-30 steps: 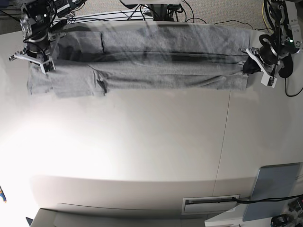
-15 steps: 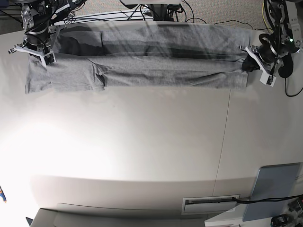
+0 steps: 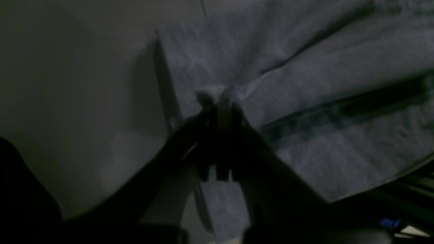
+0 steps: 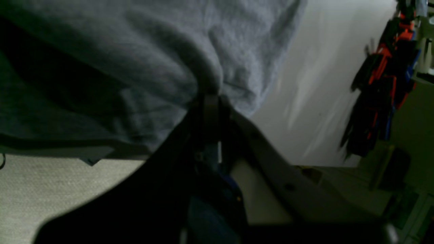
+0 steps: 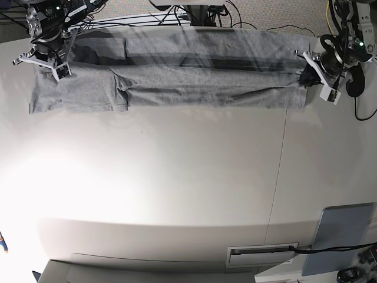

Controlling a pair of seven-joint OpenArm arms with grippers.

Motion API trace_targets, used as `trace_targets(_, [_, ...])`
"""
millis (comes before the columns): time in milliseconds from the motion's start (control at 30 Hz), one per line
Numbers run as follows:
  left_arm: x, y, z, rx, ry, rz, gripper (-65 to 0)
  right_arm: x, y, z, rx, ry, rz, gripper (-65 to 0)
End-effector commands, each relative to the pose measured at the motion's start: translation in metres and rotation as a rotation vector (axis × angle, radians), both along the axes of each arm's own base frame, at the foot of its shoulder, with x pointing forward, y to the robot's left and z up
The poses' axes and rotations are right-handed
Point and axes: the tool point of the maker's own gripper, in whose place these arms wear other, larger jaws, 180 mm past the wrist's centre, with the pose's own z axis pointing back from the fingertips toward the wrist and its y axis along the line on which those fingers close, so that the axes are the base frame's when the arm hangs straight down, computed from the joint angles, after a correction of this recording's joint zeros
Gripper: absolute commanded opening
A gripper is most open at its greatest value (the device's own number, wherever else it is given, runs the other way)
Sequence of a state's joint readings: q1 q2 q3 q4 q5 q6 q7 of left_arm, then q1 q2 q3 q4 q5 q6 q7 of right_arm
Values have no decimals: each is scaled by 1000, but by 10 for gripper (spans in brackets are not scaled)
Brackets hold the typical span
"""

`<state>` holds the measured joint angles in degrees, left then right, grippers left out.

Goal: Fold the T-shirt properly
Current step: 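Release the hem and lift both grippers off the folded strip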

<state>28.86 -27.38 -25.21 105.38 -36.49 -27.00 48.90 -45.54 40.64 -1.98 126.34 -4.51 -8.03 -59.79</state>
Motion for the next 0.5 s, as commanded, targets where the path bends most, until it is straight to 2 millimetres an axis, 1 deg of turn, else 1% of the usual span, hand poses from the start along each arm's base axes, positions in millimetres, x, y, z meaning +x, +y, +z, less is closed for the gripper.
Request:
trace_targets(0, [3,5,7,13,-21,-4,-650,7,-2,8,-22,-32,24,-622])
trace_targets(100, [0,5,6,14,-14,-5,-650,8,2,6,-18,-16,63,-522])
trace_targets(167, [0,5,6,14,-14,-4,-650,8,3,6,-18,-12,69,-473])
trace_targets(200, [0,5,6,15,-12,-5,-650,8,3,6,-19,-11,71,-460])
trace_targets(267, [-1,5,5,16,-8,-5,-650,10,3,7,-25,-18,84,-460])
trace_targets(300, [-1,5,5,16,-8,-5,-600,13,3,10,-40,-29,105,-460])
trace_targets(400, [2,7,6,15,-15,19,-364,34,5,28,-114,-142,191,-460])
trace_targets(433, [4,11,7,16,-21,54,-315,42,7,35,-126,-188,215,-460])
trace_targets(467, [6,15,6,20,-20,85,-291,50,10,42,-132,-234,232,-460])
